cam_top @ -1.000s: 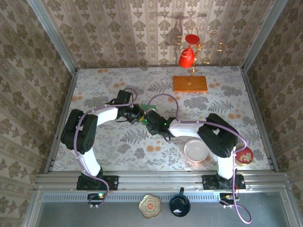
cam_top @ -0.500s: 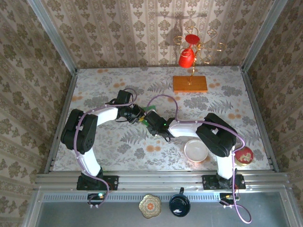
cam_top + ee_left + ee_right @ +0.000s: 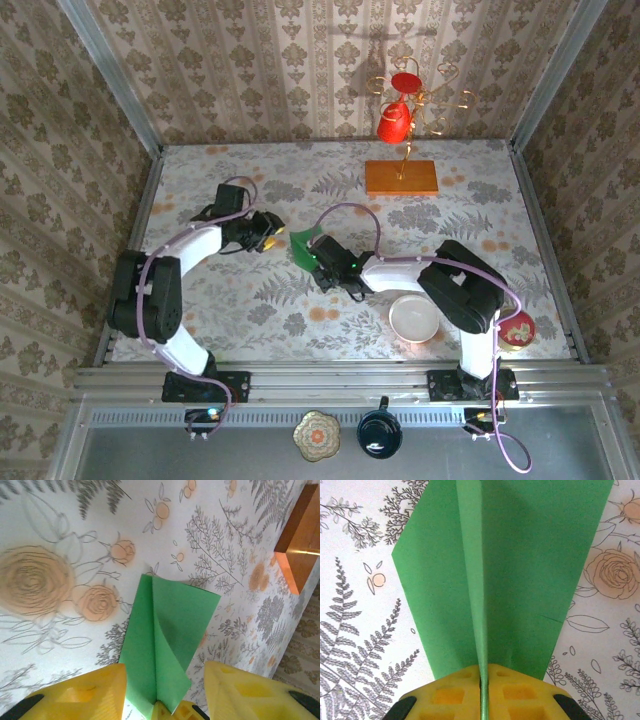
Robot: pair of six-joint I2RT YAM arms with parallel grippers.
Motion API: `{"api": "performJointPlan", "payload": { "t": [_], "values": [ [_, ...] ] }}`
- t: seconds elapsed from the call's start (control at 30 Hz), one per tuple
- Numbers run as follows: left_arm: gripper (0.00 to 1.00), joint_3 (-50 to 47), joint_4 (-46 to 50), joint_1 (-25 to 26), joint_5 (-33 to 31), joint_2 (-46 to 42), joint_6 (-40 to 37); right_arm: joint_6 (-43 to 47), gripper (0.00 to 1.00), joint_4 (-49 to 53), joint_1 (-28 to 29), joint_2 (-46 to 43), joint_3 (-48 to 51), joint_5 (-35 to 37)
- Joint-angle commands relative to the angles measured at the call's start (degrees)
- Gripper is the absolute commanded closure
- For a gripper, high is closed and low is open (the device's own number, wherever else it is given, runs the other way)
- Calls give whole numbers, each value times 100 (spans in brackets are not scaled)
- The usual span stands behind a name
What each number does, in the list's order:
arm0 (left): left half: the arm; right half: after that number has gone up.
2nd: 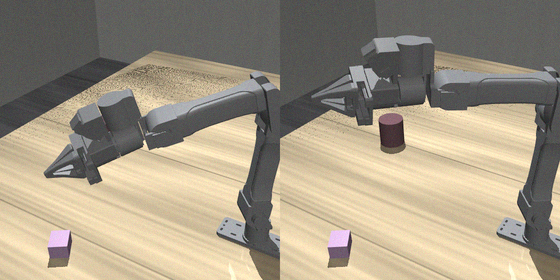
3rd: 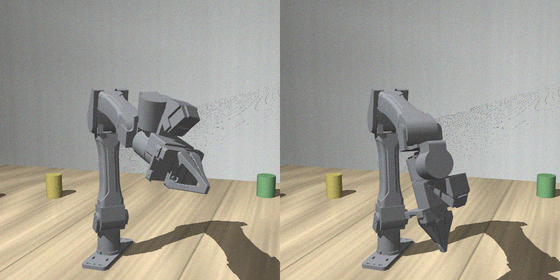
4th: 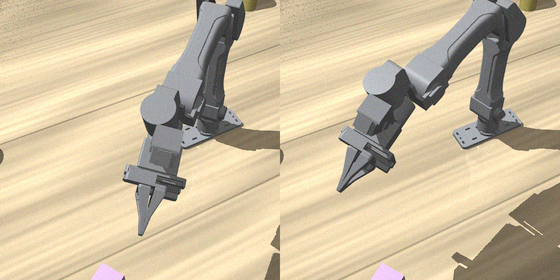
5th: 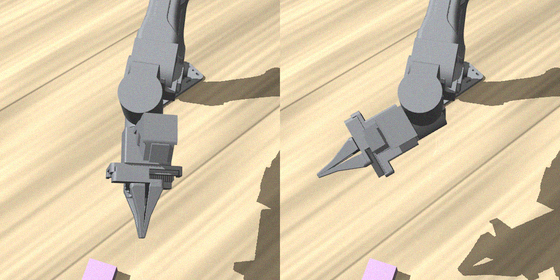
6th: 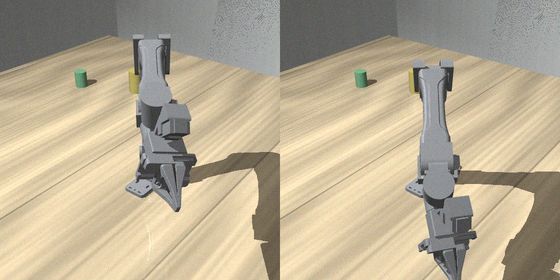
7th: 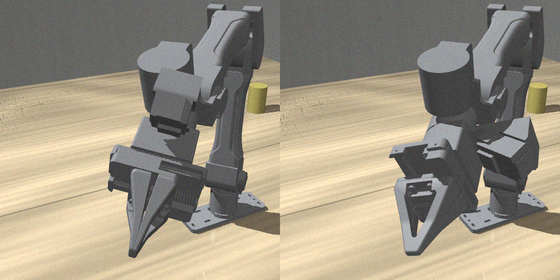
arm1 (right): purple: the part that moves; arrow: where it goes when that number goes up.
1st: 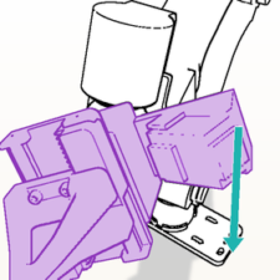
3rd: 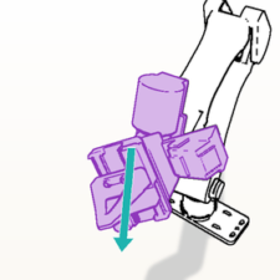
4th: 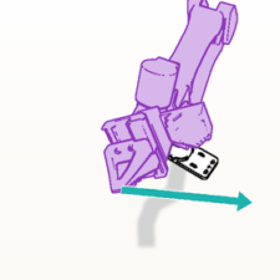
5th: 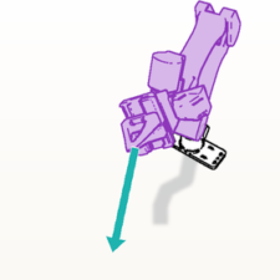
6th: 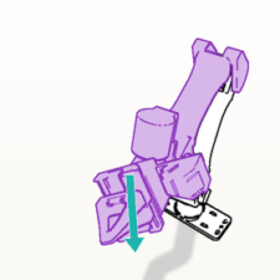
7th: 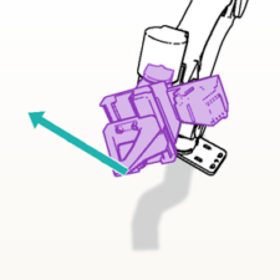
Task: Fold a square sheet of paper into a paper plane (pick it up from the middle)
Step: Fourth fold the wing at the center of the table.
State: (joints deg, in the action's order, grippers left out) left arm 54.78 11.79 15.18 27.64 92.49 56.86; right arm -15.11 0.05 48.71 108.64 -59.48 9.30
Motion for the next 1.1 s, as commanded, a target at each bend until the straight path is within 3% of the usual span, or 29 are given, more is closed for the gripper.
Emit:
{"api": "performJointPlan", "payload": {
  "t": [0.0,0.2,0.37,0.73,1.07],
  "values": [
    [53,-357,46,-14,-130,-325,-185,-228,89,-202,-141,-81,346,-879],
    [55,-914,-614,108,170,-607,-3,-641,89,-1029,-578,-135,808,-2101],
    [58,-1075,-1117,518,405,-508,53,-858,90,-1419,-803,-122,1011,-2719],
    [62,-798,-1469,999,618,274,-23,-1147,89,-1822,-1029,-113,1238,-3048],
    [61,-368,-863,1048,378,610,-472,-1308,88,-1886,-1170,-111,1289,-3171]
  ]
}}
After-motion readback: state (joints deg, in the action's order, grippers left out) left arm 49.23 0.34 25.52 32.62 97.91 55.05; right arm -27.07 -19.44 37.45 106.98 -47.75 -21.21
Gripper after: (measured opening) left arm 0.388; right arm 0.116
